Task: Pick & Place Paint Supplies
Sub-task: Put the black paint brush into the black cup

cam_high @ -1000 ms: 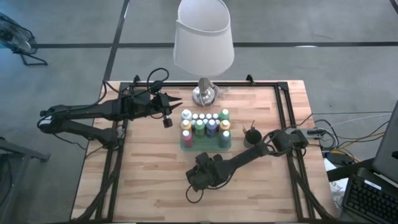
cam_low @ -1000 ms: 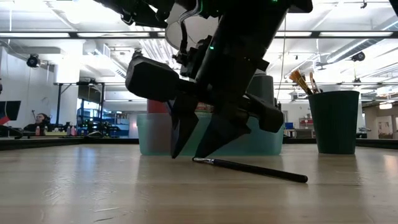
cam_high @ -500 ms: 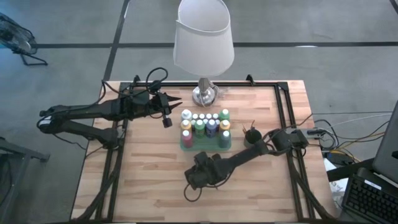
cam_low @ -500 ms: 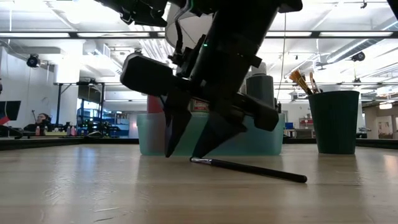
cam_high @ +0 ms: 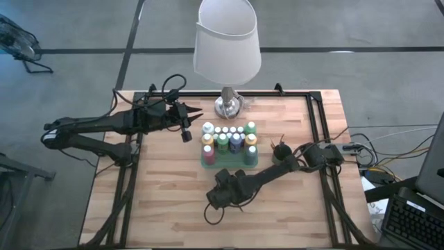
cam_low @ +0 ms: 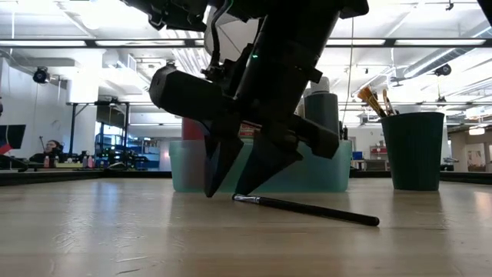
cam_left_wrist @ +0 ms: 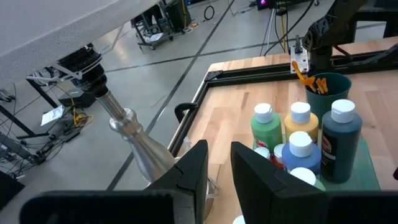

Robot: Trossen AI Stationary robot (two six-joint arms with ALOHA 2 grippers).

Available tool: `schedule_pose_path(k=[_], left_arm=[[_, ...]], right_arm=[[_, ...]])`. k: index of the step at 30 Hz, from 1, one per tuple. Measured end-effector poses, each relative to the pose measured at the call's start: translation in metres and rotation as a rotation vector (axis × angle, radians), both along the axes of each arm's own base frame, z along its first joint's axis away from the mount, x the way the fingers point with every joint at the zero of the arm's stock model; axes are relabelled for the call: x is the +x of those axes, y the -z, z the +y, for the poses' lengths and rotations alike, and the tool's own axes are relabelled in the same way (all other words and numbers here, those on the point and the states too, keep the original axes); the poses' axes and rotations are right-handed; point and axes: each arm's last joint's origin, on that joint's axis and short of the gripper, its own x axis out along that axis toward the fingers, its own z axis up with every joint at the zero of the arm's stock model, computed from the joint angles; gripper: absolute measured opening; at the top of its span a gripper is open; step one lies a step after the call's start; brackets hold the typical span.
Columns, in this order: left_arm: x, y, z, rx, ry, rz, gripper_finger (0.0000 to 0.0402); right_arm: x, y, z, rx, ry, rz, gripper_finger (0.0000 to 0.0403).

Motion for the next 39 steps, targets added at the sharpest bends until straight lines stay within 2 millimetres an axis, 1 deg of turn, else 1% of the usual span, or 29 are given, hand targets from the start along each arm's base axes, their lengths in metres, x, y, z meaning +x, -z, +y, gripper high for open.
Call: schedule_pose_path(k=[10, 31, 39], left_arm=[[-0.0004, -0.0018, -0.0001, 0.000, 0.000, -0.006, 0.0076], [-0.0008, -0.0024, -0.0001, 0.001, 0.000, -0.008, 0.0076], [-0.0008, -0.0024, -0.0001, 0.001, 0.000, -0.008, 0.0076]], right_arm=[[-0.0007, 0.0008, -0.0011, -0.005, -0.011, 0.014, 0.0131], [-0.0014, 0.0018, 0.0003, 0.049, -0.069, 0.053, 0.0015], [-0.0010, -0.0001, 0.0013, 0.073, -0.074, 0.050, 0.0009]])
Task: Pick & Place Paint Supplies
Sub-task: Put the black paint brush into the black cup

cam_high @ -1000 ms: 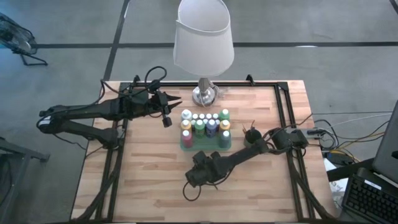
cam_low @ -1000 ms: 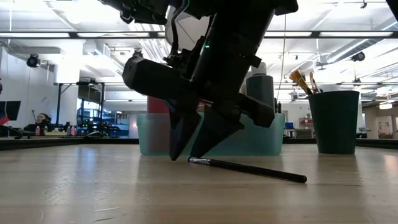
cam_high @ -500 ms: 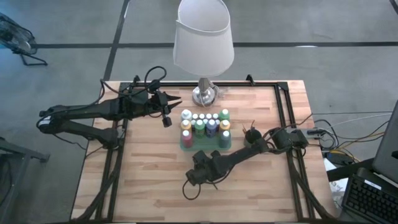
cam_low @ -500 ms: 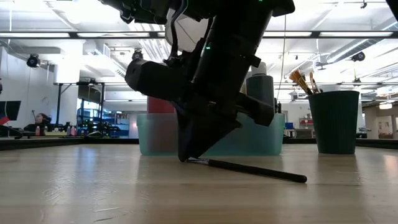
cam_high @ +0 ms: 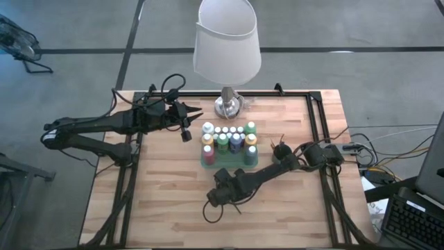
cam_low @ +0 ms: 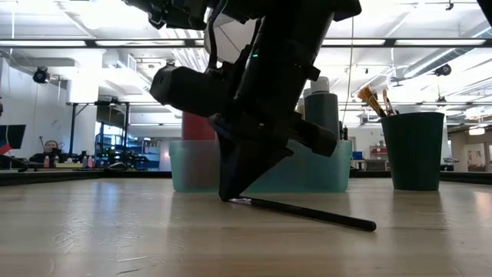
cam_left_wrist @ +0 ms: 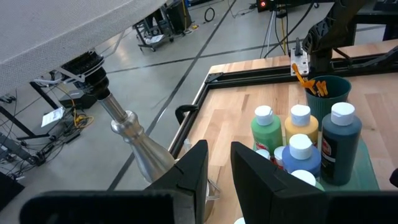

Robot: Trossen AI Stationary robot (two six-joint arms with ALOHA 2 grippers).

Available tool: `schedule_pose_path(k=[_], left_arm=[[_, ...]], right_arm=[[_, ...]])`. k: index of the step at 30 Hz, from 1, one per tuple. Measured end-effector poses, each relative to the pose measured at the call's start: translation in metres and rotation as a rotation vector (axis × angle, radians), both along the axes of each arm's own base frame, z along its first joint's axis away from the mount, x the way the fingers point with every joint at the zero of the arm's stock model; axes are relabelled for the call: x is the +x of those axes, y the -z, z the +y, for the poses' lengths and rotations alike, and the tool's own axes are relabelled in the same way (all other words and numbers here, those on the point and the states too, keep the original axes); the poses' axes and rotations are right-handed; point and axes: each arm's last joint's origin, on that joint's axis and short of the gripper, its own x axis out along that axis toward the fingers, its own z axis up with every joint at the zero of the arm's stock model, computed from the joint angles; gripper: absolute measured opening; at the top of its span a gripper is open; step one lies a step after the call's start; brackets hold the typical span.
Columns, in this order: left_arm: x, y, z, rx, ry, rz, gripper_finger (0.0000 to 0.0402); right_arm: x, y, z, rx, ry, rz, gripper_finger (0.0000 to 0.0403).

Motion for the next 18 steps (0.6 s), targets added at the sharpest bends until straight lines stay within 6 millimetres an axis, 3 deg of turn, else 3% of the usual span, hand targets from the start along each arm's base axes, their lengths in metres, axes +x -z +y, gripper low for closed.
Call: schedule_pose_path(k=[18], left_arm=[[0.000, 0.000, 0.000, 0.033, 0.008, 0.015, 0.0076]], right_arm=[[-0.013, -0.038, 0.007, -0.030, -0.020, -0.046, 0.0008]])
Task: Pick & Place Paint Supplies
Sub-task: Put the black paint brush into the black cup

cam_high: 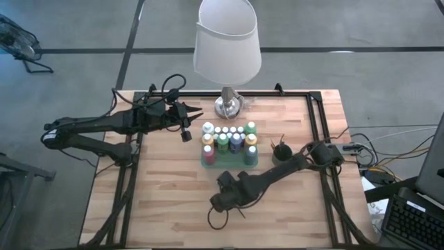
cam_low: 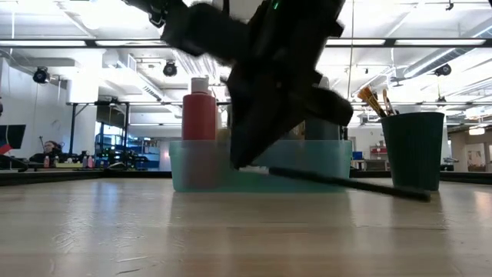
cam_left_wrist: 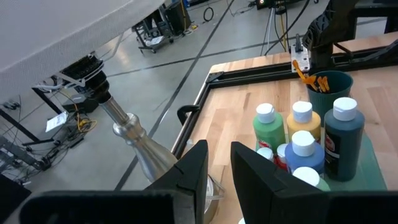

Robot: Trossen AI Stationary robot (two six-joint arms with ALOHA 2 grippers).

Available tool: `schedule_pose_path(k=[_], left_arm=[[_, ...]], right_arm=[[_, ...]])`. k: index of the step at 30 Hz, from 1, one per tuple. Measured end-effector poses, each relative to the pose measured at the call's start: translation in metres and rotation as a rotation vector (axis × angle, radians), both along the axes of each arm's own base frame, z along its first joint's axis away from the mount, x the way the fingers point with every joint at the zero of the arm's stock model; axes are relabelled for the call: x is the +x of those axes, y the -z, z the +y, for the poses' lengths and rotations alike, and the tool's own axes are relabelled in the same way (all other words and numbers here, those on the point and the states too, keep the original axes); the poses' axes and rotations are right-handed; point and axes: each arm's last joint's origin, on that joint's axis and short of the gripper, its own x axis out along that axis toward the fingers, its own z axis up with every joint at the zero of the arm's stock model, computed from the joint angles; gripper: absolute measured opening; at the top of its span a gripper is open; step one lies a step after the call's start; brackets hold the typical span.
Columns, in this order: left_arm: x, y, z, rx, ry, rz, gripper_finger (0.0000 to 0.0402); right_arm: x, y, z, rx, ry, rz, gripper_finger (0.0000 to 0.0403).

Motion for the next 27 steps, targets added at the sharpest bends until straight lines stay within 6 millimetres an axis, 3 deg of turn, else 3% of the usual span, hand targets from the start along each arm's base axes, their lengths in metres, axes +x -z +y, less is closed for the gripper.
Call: schedule_pose_path(k=[8, 16, 21, 27], left_arm=[[0.000, 0.001, 0.000, 0.000, 0.000, 0.002, 0.0076], [0.000, 0.002, 0.000, -0.001, 0.000, 0.011, 0.0076], [0.000, 0.003, 0.000, -0.002, 0.000, 0.014, 0.0076], [0.000, 0.004, 0.000, -0.002, 0.000, 0.019, 0.0076]], right_arm=[[-0.019, -0.023, 0.016, -0.020, 0.073, -0.036, 0.0008], [-0.075, -0.088, 0.029, -0.127, 0.205, -0.133, 0.0008], [-0.114, -0.129, 0.020, -0.253, 0.217, -0.234, 0.0008], [-0.156, -0.163, -0.011, -0.353, 0.217, -0.388, 0.0008]])
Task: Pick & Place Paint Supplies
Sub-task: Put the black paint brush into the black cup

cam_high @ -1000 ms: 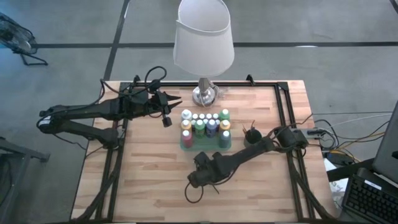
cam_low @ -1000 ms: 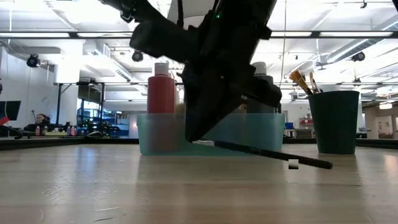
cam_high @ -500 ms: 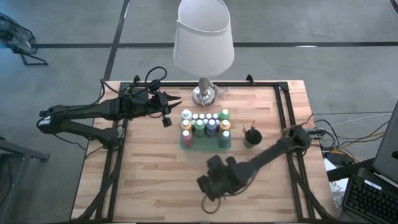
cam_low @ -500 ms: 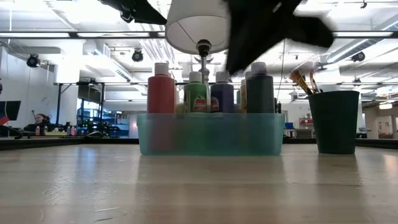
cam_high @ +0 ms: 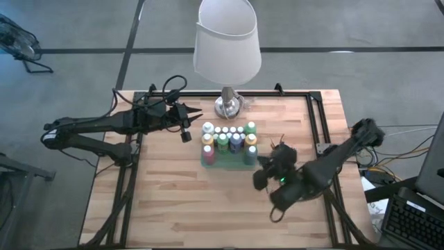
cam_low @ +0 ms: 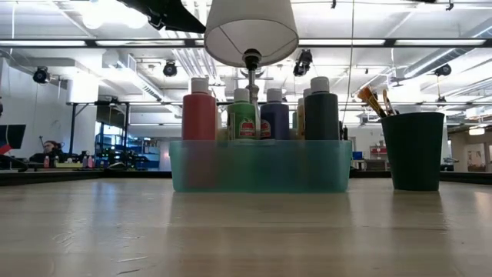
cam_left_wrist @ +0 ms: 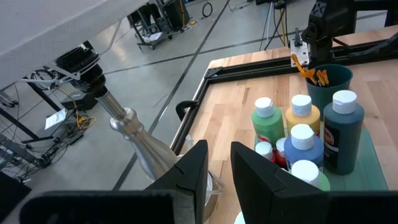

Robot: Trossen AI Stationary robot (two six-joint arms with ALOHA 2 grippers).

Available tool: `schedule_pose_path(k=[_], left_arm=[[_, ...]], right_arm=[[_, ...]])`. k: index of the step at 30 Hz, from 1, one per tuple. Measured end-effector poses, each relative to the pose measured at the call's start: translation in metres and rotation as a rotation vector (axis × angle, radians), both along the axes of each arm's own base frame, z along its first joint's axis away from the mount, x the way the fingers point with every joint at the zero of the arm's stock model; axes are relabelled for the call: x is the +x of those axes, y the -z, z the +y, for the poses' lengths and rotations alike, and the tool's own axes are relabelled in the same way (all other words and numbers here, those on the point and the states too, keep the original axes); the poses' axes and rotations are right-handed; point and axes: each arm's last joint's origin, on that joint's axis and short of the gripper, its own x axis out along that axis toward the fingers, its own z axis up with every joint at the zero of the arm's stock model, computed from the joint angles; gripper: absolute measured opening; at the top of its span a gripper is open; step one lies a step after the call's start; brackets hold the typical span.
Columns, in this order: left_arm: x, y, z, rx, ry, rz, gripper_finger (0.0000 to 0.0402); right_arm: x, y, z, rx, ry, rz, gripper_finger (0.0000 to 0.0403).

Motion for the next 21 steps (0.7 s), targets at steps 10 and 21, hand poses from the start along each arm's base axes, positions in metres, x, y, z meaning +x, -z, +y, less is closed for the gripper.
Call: schedule_pose_path(k=[10, 21], left_arm=[[0.000, 0.000, 0.000, 0.015, 0.004, 0.006, 0.0076], [-0.035, -0.017, -0.017, -0.107, 0.387, -0.198, 0.0076]], right_arm=[[-0.058, -0.021, -0.045, -0.172, -0.096, -0.214, 0.0008], [-0.097, 0.002, -0.075, -0.369, -0.139, -0.324, 0.0008]])
